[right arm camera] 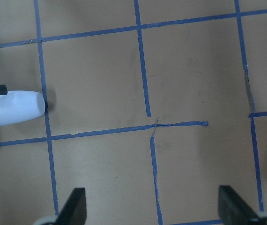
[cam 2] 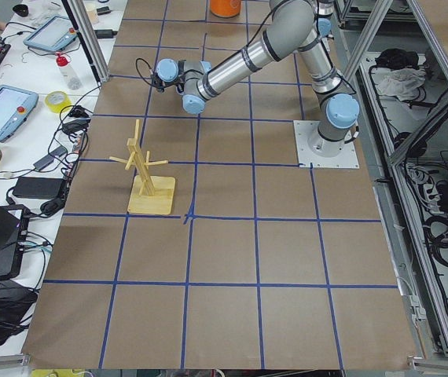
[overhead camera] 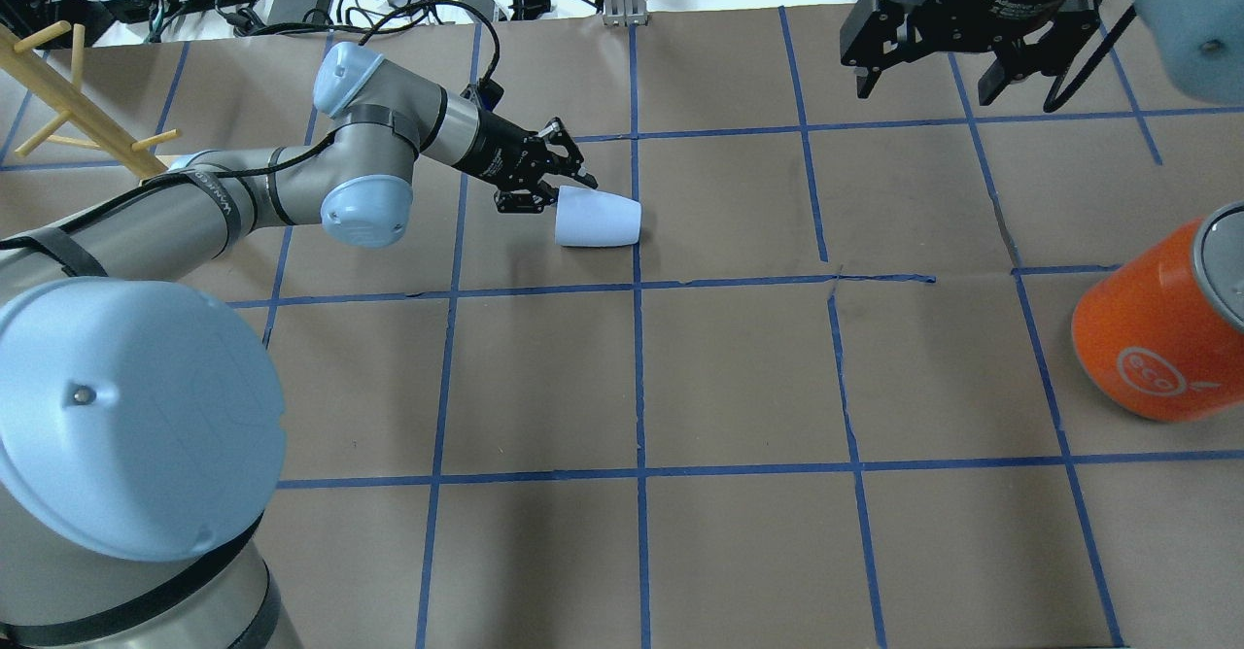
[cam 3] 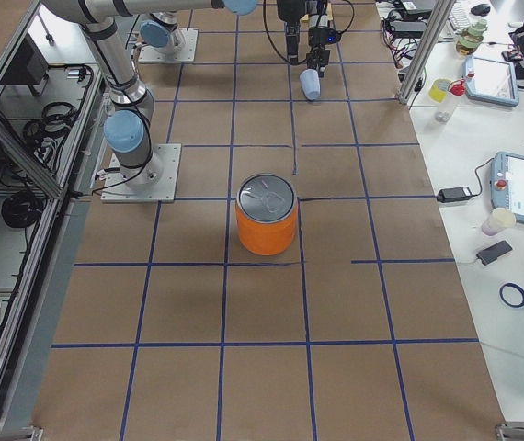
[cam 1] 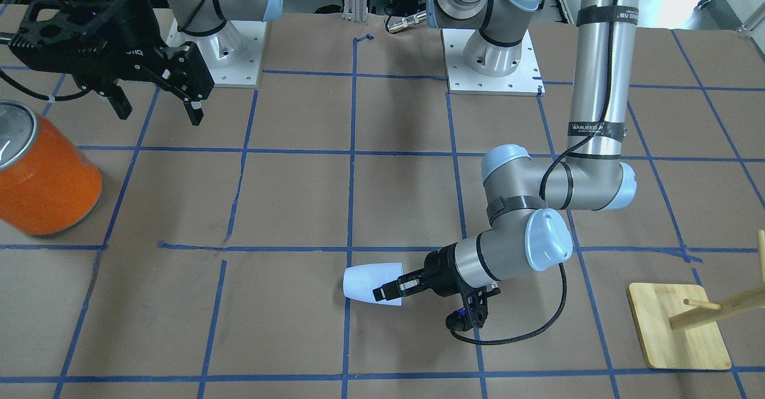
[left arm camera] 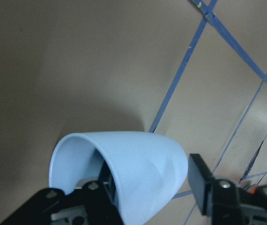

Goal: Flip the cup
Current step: 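Lift the cup with the left gripper, rotating it upright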

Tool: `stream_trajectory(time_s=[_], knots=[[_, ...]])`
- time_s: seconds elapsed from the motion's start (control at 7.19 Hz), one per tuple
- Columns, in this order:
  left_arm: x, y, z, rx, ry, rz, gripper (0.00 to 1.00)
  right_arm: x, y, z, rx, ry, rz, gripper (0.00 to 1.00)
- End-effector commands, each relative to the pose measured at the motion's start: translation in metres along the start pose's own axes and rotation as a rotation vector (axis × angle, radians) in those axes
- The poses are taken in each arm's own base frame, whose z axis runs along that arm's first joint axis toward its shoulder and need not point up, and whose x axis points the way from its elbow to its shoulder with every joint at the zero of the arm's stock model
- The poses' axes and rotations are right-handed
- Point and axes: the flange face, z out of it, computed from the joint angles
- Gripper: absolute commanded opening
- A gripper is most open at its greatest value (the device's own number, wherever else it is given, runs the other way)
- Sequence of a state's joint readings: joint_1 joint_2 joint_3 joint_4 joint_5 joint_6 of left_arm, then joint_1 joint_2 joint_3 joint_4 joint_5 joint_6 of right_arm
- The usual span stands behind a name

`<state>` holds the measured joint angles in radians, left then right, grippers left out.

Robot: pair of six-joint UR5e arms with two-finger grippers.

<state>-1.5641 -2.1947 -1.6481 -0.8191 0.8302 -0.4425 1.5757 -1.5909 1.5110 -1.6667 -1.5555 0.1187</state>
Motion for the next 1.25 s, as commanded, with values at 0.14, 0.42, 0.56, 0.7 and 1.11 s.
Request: stream_trajectory(time_s=[0.14, 0.42, 0.56, 0.7, 1.11], knots=[[0.017, 0.008, -0.012, 0.015, 0.017, -0.017, 0.00, 0.002, -0.001, 0.000, -0.001, 0.001, 0.006, 1.00], [0.049, 0.013, -0.051, 0.098, 0.009, 0.021, 0.00, 0.002, -0.001, 0.000, -0.001, -0.001, 0.004, 1.00], [0.062, 0.007, -0.074, 0.186, -0.059, 0.058, 0.00, 0.002, -0.001, 0.000, -0.001, 0.001, 0.004, 1.00], [0.063, 0.001, -0.087, 0.258, -0.158, 0.107, 0.00, 0.002, -0.001, 0.000, -0.001, 0.001, 0.004, 1.00], [0.038, -0.018, -0.104, 0.309, -0.504, 0.403, 0.00, 0.002, -0.001, 0.000, 0.001, -0.001, 0.004, 1.00]])
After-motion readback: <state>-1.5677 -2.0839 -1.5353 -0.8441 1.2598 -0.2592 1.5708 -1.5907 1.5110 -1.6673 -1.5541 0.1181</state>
